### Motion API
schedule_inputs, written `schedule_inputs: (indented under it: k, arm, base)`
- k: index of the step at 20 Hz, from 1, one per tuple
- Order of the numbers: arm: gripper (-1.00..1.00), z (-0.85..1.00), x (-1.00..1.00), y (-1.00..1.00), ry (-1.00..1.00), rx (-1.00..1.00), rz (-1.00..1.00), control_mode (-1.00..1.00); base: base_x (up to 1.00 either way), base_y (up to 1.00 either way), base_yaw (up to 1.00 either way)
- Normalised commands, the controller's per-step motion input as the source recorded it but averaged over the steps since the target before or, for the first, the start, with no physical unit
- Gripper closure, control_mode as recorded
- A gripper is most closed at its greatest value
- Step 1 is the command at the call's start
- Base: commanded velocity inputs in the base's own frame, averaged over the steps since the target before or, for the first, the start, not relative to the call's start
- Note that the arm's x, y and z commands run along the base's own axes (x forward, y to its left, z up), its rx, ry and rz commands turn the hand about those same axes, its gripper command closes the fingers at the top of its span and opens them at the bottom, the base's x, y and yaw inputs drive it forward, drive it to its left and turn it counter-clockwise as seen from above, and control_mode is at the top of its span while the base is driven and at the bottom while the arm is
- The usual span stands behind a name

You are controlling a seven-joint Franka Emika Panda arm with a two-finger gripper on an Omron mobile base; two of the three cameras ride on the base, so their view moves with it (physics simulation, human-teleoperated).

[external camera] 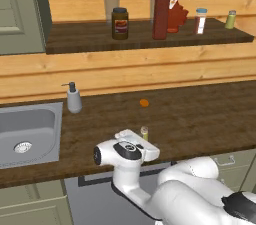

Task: Put the shaker and condiment bottle from the counter next to their counterparts in the cabinet.

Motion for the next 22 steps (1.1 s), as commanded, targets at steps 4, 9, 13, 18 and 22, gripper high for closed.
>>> schedule_inputs:
  k: [4, 9, 13, 18, 22]
  arm:
    - [-1.00, -0.03, 0.23, 0.00, 0.00, 0.00, -0.02, -1.00]
    - [-1.00, 0.00, 0.06, 0.00, 0.00, 0.00, -0.02, -1.00]
    - [-1.00, -0.06, 0.07, 0.00, 0.00, 0.00, 0.00, -1.00]
    - [-1.00, -0.02, 0.09, 0.00, 0.00, 0.00, 0.00, -1.00]
    - [-1.00, -0.02, 0.06, 0.00, 0.00, 0.00, 0.00, -1.00]
  base:
    - [0.00, 0.00, 0.00]
    - [0.00, 0.00, 0.00]
    - [0.00, 0.00, 0.00]
    - [0.00, 0.00, 0.00]
    - [0.00, 0.00, 0.00]
